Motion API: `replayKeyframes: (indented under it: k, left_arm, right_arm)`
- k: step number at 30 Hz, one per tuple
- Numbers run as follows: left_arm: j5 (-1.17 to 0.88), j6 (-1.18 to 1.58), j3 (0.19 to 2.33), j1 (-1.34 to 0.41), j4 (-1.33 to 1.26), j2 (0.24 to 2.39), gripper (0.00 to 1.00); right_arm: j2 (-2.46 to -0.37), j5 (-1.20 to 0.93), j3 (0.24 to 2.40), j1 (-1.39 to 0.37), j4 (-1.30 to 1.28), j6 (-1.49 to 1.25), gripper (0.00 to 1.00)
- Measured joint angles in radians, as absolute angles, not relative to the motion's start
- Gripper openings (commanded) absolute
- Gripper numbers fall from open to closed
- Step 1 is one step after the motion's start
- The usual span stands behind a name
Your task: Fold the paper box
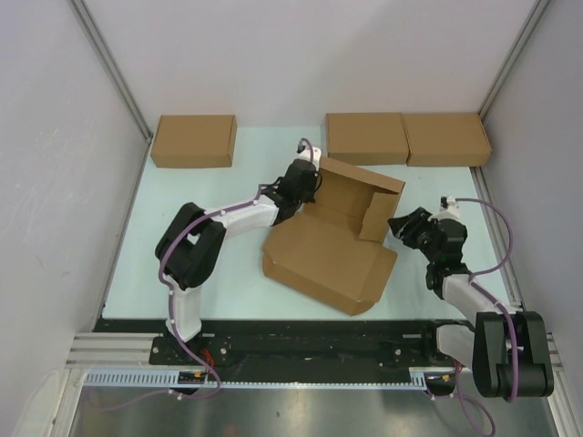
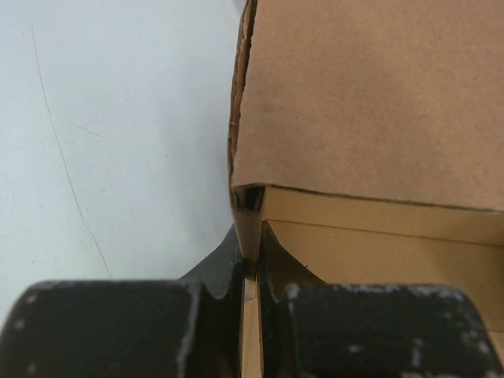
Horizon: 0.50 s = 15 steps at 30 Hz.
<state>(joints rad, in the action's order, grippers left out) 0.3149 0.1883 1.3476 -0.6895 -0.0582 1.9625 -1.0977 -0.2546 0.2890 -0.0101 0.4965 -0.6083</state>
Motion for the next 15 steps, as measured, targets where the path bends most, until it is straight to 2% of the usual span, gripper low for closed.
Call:
replayKeyframes:
  k: [15]
  left_arm:
    - [0.338,0.281,1.242,-0.68,-0.16,1.919,0.0]
  right_arm:
    - [-1.061,-0.146,0.337,-0.13,0.476,-0.461,0.52]
